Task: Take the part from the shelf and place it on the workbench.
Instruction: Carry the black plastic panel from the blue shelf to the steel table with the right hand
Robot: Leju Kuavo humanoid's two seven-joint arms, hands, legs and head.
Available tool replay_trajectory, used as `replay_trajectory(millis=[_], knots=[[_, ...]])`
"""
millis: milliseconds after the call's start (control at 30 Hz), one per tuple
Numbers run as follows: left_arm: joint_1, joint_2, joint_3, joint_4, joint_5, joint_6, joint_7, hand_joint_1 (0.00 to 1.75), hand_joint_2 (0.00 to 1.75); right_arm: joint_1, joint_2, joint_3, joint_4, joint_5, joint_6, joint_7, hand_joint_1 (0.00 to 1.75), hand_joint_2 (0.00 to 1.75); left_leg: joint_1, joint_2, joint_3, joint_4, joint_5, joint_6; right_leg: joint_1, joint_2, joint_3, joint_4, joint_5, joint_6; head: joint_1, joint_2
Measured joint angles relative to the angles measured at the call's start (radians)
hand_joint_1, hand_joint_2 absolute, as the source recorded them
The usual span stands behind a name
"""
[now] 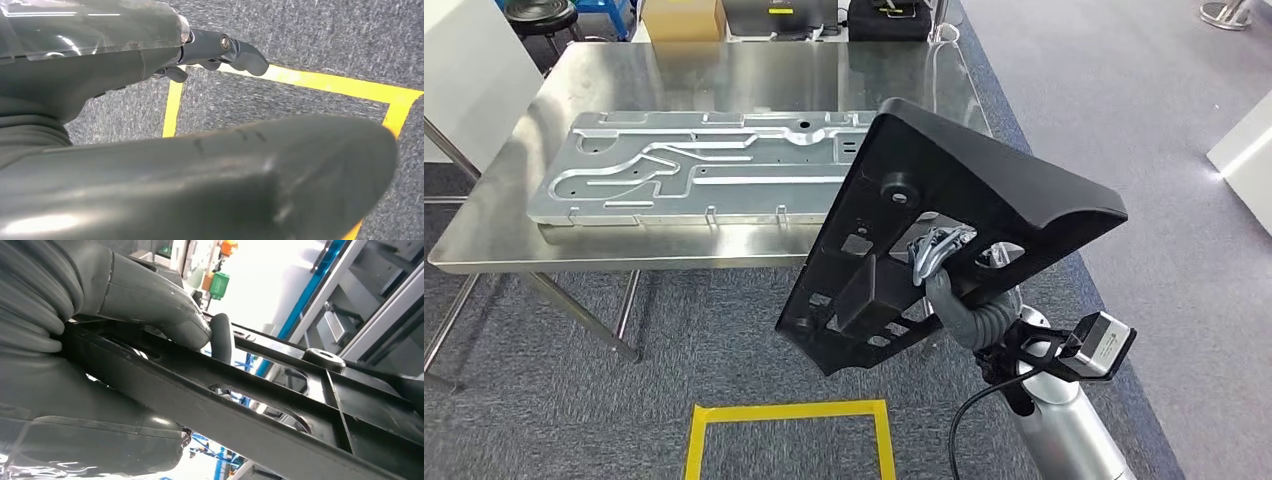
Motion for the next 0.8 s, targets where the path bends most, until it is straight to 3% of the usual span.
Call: replay_trajectory(millis=[67,100,133,200,233,300,400,467,533,567,600,633,700,767,800], knots=[[0.001,0.0,0.0,0.0,0.0,0.0,0.0,0.0,0.0,0.002,0.0,0.0,0.0,-0.001,-0.001,0.001,1.75,1.75,-0.001,-0.001,0.009,0.0,-0.01,0.002,-0.001,0.0,-0.072,0.09,-0.026,0.006,0.0,0.0],[0.001,0.0,0.0,0.0,0.0,0.0,0.0,0.0,0.0,0.002,0.0,0.0,0.0,-0.002,-0.001,0.002,1.75,1.75,-0.002,-0.002,0.016,0.0,-0.016,0.001,-0.001,0.0,-0.085,0.087,-0.01,0.006,0.0,0.0],[0.001,0.0,0.0,0.0,0.0,0.0,0.0,0.0,0.0,0.002,0.0,0.0,0.0,-0.002,-0.001,0.002,1.75,1.75,-0.003,-0.003,0.025,0.0,-0.022,0.001,0.0,0.0,-0.077,0.045,0.028,0.003,0.0,0.0],[0.001,-0.002,0.0,0.0,0.0,0.0,0.0,0.0,0.0,0.002,0.0,0.0,-0.002,-0.002,-0.002,0.002,1.75,1.75,-0.005,-0.004,0.044,-0.001,-0.035,-0.003,0.007,-0.001,-0.031,-0.092,0.117,-0.014,0.0,0.0],[0.0,-0.004,0.0,0.0,0.0,0.0,0.0,0.0,0.0,0.001,0.0,0.0,-0.004,-0.002,-0.001,0.002,1.75,1.75,-0.005,-0.005,0.049,-0.002,-0.04,-0.006,0.012,-0.001,-0.012,-0.146,0.134,-0.024,0.0,0.0],[-0.001,-0.007,0.0,0.0,0.0,0.0,0.0,0.0,0.0,0.003,0.0,-0.001,-0.01,-0.003,0.0,0.002,1.75,1.75,-0.005,-0.004,0.053,-0.001,-0.044,-0.017,0.019,-0.001,0.001,-0.19,0.132,-0.039,0.0,0.0],[0.0,-0.007,0.0,0.0,0.003,0.0,0.0,0.0,0.0,0.011,-0.003,-0.002,-0.016,-0.004,0.002,0.0,1.75,1.75,-0.006,-0.001,0.058,0.027,-0.049,-0.034,0.013,0.0,0.03,-0.212,0.142,-0.056,0.0,0.0],[-0.001,-0.008,0.0,0.0,0.006,0.0,-0.001,0.0,0.0,0.012,-0.004,-0.002,-0.018,-0.005,0.003,-0.001,1.75,1.75,-0.003,0.0,0.021,0.107,-0.093,-0.042,0.008,-0.003,0.051,-0.218,0.139,-0.061,0.0,0.0],[-0.001,-0.008,0.0,0.0,0.008,0.0,-0.001,0.0,0.0,0.014,-0.004,-0.002,-0.021,-0.005,0.004,-0.005,1.75,1.75,0.002,0.0,-0.056,0.232,-0.146,-0.051,0.007,-0.003,0.06,-0.217,0.13,-0.062,0.0,0.0],[0.0,-0.008,0.0,0.0,0.008,0.0,-0.001,0.0,0.0,0.018,-0.004,-0.003,-0.024,-0.005,0.004,-0.008,1.75,1.75,0.004,0.0,-0.087,0.27,-0.157,-0.055,0.006,-0.002,0.064,-0.217,0.125,-0.06,0.0,0.0],[0.002,-0.008,0.0,0.0,0.008,0.0,-0.001,0.0,0.0,0.022,-0.004,-0.003,-0.027,-0.004,0.004,-0.013,1.75,1.75,0.007,0.001,-0.106,0.279,-0.15,-0.059,0.004,0.0,0.07,-0.216,0.119,-0.057,0.0,0.0],[0.004,-0.008,0.0,0.0,0.008,0.001,-0.001,0.0,0.0,0.027,-0.005,-0.003,-0.033,-0.003,0.004,-0.019,1.75,1.75,0.01,0.001,-0.106,0.249,-0.12,-0.062,0.002,0.0,0.079,-0.215,0.111,-0.054,0.0,0.0],[0.006,-0.008,0.0,0.0,0.008,0.001,-0.001,0.0,0.0,0.032,-0.005,-0.004,-0.047,-0.002,0.004,-0.031,1.75,1.75,0.016,0.003,-0.067,0.116,-0.026,-0.068,-0.003,0.0,0.1,-0.212,0.093,-0.044,0.0,0.0],[0.006,-0.008,0.0,0.0,0.006,0.001,-0.002,0.0,0.0,0.028,-0.005,-0.006,-0.059,-0.006,0.004,-0.032,1.75,1.75,0.015,0.006,-0.035,0.025,0.009,-0.062,-0.003,0.001,0.111,-0.207,0.076,-0.03,0.0,0.0],[0.006,-0.008,0.0,0.0,0.004,0.001,-0.002,0.0,0.0,0.021,-0.005,-0.008,-0.063,-0.012,0.004,-0.028,1.75,1.75,0.014,0.006,-0.031,0.013,0.007,-0.054,-0.002,0.001,0.113,-0.203,0.072,-0.022,0.0,0.0]])
